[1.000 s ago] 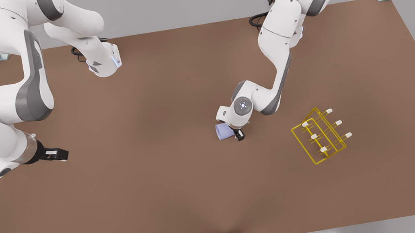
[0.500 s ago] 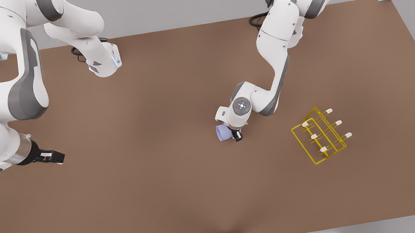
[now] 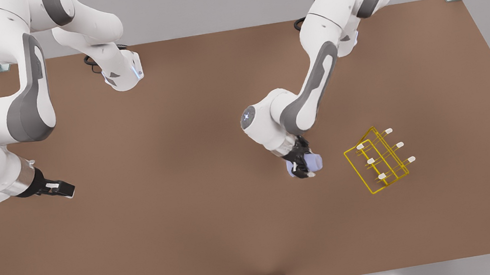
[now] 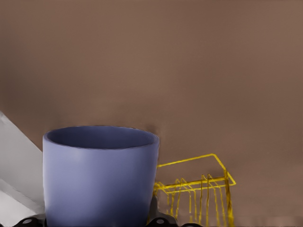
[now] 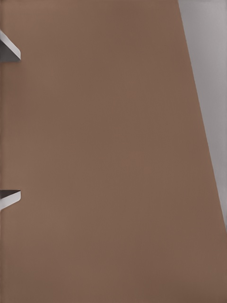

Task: Place the cup on the cup holder

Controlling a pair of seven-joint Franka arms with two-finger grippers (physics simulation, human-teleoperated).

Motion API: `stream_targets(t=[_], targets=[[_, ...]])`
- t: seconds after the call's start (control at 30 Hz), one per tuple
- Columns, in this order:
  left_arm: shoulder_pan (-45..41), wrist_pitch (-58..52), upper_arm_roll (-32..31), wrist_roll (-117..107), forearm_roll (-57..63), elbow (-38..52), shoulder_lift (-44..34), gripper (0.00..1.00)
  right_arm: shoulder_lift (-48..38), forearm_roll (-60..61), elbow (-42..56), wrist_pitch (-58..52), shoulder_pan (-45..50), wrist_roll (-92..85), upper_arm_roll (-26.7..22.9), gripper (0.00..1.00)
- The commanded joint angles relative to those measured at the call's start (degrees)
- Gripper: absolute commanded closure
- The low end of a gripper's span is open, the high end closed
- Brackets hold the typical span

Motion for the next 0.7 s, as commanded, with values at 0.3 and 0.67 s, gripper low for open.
stream_targets(t=[0.3,0.67], targets=[[0.03,-41.36,0.29,9.38,39.43,-27.28,-6.16,0.25,-0.07,-0.05,0.03,0.22,-0.24,0.61,0.00,0.00],[-0.06,-31.69,0.12,-10.49,20.00,-27.02,-4.84,0.25,-0.07,0.04,0.03,0.13,-0.07,0.70,0.00,0.00]])
